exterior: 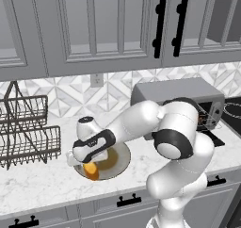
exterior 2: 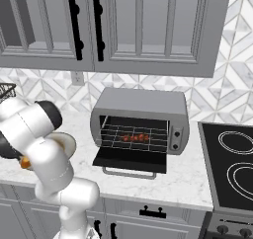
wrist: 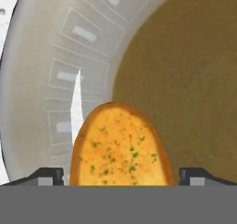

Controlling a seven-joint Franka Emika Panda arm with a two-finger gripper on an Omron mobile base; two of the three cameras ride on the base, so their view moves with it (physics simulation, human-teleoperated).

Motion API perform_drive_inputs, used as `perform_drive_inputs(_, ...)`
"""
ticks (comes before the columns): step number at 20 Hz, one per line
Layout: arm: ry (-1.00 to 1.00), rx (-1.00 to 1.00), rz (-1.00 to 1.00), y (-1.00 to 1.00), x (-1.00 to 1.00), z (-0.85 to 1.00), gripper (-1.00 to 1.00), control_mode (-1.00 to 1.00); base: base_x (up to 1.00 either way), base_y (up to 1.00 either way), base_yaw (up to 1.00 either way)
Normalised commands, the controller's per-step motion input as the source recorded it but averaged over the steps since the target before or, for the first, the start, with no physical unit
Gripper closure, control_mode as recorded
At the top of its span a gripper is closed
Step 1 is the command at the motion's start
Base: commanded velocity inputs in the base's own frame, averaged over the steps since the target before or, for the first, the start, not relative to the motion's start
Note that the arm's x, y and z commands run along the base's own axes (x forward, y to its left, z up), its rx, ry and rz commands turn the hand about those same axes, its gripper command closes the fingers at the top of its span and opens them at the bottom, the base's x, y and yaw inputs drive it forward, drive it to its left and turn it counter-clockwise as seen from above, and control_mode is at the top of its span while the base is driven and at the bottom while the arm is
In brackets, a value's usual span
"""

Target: Pick up the kebab skewer and baguette bread, and place them inside the toaster oven. Close the toaster oven door and start by setting the timer.

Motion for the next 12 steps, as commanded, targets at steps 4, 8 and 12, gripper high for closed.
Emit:
perform_drive_inputs(4,0.0,0.0,0.01,0.0,-0.08,-0.34,1.0,-1.0,0.0,0.0,0.0)
perform_drive_inputs(8,-0.03,0.04,0.0,-0.07,-0.11,-0.04,1.0,-1.0,0.0,0.0,0.0)
perform_drive_inputs(12,-0.11,0.05,-0.01,-0.25,-0.36,0.81,1.0,-1.0,0.0,0.0,0.0)
